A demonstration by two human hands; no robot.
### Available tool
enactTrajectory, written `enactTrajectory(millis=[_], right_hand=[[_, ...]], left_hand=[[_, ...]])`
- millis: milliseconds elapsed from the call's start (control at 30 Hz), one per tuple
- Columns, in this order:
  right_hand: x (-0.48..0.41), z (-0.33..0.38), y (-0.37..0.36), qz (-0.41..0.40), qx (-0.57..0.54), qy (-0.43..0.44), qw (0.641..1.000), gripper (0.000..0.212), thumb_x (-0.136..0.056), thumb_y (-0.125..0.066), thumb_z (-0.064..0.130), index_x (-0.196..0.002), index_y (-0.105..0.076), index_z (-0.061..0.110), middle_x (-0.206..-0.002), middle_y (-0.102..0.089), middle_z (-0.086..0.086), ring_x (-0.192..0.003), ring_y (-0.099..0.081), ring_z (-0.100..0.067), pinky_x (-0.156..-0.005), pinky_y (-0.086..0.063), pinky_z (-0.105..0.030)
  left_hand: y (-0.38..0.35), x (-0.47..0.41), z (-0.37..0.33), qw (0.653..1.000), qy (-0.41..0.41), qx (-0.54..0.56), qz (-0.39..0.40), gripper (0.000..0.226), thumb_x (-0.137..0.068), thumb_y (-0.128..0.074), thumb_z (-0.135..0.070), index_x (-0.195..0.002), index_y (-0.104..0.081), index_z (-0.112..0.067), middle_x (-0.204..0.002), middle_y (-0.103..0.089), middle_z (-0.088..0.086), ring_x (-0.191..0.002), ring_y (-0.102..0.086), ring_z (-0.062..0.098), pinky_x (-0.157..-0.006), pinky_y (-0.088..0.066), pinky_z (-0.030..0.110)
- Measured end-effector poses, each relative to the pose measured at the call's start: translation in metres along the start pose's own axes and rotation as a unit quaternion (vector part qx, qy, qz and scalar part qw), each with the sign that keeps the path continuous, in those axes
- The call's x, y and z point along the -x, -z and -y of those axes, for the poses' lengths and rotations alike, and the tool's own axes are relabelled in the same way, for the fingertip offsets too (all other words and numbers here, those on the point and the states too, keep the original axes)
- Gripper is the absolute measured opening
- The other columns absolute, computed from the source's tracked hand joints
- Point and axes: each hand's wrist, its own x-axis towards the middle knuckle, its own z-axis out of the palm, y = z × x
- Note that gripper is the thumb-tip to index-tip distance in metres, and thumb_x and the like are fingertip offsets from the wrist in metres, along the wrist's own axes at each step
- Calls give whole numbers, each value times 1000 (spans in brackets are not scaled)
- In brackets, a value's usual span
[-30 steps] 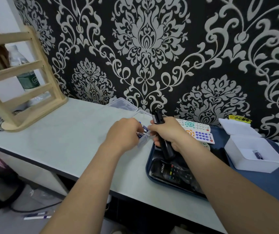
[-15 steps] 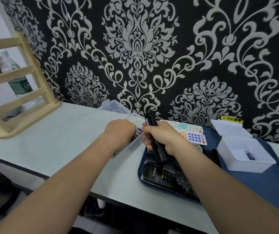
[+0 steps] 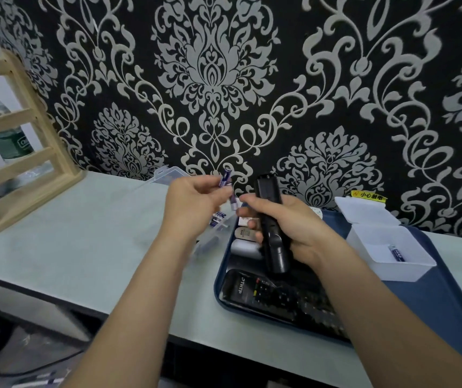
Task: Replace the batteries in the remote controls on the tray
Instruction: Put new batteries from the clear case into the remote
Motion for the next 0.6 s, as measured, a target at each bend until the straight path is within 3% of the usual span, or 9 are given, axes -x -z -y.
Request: enactTrajectory(millis=[100, 200, 333, 500, 600], right_hand=[[12, 0, 10, -6, 35, 33, 999, 1, -89, -68, 9, -89, -69, 7, -78, -71, -10, -55, -59, -10, -45, -50, -21], [18, -4, 23, -23, 38, 51, 998, 1, -88, -68, 6, -87, -68, 5, -76, -70, -10, -53, -58, -10, -46, -50, -21], [25, -13, 35, -28, 7, 55, 998, 6, -87, -68, 6, -83, -68, 9, -72, -69, -7, -55, -59, -10, -46, -49, -21], [28, -15, 43, -47, 30, 76, 996, 10, -87, -68, 1, -83, -65, 10, -62, -65, -1, -55, -59, -9, -45, -49, -22], [29, -13, 43, -56, 34, 100, 993, 8, -88, -68, 2, -92, -65, 8, -68, -65, -4, -57, -60, -10, -45, -48, -23]], left_hand=[[-28, 19, -2, 981, 85, 167, 50, 10, -83, -68, 1, -90, -71, -5, -86, -75, 13, -72, -69, 20, -65, -55, 21], [-44, 27, 3, 971, 95, 211, 50, 12, -82, -69, 1, -94, -71, -1, -89, -74, 17, -83, -69, 30, -81, -58, 33], [-53, 25, 3, 977, 62, 198, 41, 10, -87, -67, -9, -94, -73, -11, -84, -75, 6, -81, -68, 17, -78, -55, 27], [-62, 27, 3, 986, 45, 121, 104, 10, -87, -67, -11, -94, -73, -15, -83, -74, 2, -74, -65, 10, -66, -52, 21], [-68, 30, 2, 992, 19, 117, 48, 18, -81, -73, -4, -93, -71, -17, -78, -74, 0, -66, -66, 9, -63, -53, 19]])
